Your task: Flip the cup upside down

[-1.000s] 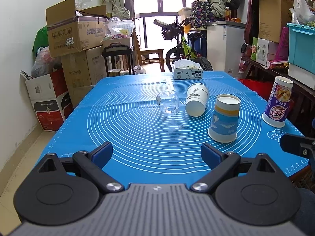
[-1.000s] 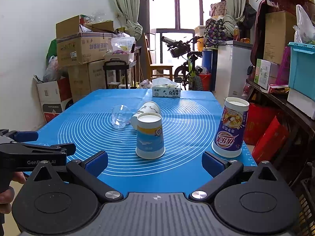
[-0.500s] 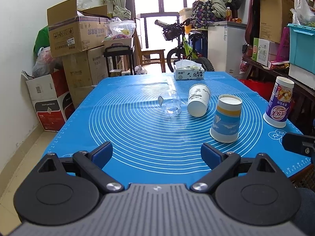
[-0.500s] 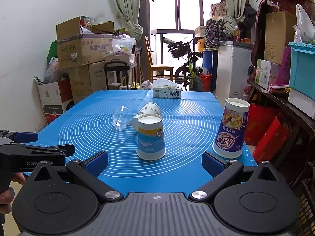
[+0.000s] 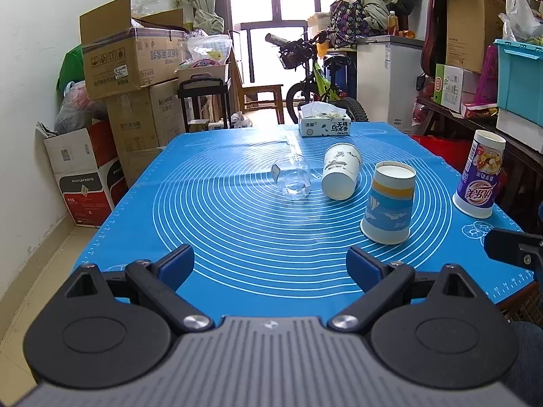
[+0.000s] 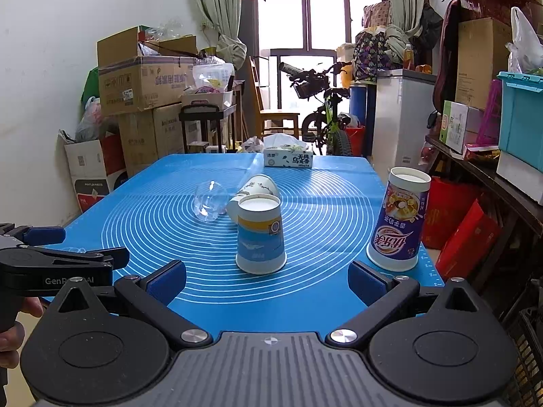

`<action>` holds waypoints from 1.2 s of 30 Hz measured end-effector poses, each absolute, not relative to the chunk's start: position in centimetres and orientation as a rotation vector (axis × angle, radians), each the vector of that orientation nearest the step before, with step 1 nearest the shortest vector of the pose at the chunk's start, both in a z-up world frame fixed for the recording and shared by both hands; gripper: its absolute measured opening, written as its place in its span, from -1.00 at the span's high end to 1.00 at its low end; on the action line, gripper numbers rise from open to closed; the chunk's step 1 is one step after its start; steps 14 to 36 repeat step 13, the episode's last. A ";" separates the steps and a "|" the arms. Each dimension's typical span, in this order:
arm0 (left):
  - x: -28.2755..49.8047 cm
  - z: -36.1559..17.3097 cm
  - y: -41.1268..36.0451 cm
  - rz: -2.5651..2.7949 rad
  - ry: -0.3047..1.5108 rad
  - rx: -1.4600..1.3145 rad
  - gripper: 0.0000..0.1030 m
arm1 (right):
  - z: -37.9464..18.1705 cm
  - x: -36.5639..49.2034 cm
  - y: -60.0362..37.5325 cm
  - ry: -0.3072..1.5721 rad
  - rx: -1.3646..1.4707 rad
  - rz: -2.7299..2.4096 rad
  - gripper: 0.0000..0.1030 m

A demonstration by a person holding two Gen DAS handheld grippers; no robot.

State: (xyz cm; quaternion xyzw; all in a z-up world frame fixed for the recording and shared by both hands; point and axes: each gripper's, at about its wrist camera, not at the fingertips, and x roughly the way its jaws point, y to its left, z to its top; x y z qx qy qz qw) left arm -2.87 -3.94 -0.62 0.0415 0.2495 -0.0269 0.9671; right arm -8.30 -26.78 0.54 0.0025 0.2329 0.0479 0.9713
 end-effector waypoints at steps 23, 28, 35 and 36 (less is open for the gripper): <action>-3.0 -0.8 -4.0 -0.055 0.508 0.083 -0.85 | 0.3 -8.2 -26.8 0.475 0.007 0.096 -1.00; -3.0 -0.8 -4.0 -0.055 0.508 0.083 -0.85 | 0.3 -8.2 -26.8 0.475 0.007 0.096 -1.00; -3.0 -0.8 -4.0 -0.055 0.508 0.083 -0.85 | 0.3 -8.2 -26.8 0.475 0.007 0.096 -1.00; -3.0 -0.8 -4.0 -0.055 0.508 0.083 -0.85 | 0.3 -8.2 -26.8 0.475 0.007 0.096 -1.00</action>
